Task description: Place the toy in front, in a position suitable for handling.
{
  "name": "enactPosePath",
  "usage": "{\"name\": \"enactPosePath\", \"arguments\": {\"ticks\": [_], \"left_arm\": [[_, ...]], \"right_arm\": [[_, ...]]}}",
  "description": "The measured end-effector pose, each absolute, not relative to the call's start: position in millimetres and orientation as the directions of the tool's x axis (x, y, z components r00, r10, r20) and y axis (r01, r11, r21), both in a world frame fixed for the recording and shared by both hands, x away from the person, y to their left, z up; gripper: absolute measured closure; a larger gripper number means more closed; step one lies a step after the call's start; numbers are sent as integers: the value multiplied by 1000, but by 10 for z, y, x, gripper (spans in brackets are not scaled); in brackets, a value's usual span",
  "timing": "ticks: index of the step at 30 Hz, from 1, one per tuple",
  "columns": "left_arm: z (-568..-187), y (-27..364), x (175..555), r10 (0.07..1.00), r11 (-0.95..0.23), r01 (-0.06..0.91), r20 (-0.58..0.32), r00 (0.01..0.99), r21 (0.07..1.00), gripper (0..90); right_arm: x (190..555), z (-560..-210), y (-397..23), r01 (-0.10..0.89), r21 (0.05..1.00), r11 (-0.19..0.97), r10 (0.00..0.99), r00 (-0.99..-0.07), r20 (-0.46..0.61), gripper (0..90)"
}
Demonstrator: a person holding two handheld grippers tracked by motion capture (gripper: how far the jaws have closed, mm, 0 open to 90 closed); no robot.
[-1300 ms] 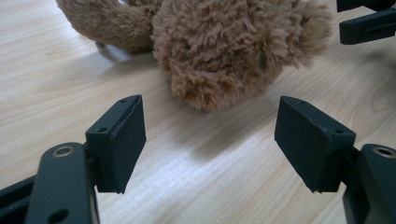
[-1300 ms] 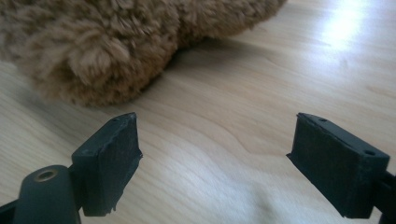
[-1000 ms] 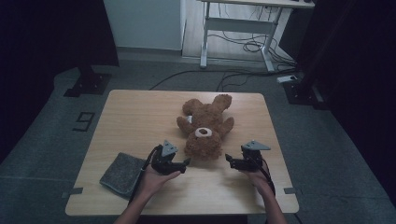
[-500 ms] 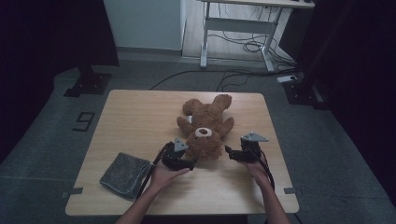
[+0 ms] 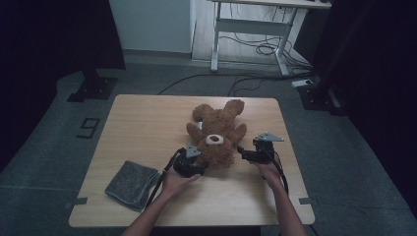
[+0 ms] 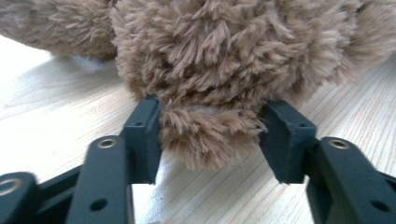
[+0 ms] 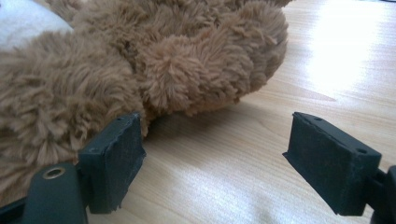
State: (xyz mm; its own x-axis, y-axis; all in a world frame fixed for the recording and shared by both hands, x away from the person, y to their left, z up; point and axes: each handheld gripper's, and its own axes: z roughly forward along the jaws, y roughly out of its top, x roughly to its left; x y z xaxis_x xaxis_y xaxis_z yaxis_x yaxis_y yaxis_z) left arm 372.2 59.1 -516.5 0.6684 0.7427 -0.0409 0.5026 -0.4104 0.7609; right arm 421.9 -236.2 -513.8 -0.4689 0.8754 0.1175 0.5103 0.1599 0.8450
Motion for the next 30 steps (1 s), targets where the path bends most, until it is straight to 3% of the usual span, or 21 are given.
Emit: {"name": "enactPosePath", "arguments": {"ticks": [13,30], "left_arm": [[-5158,608,3737,734,-412,491,-40,678,768,655],[-5170,692,3728,739,-396,504,-60,671,768,713]], "right_arm": [[4351,-5176,-2337,519,840,160,875,-468,123,176],[4666,-5072,-2273,514,851,108,874,-457,165,169]]}}
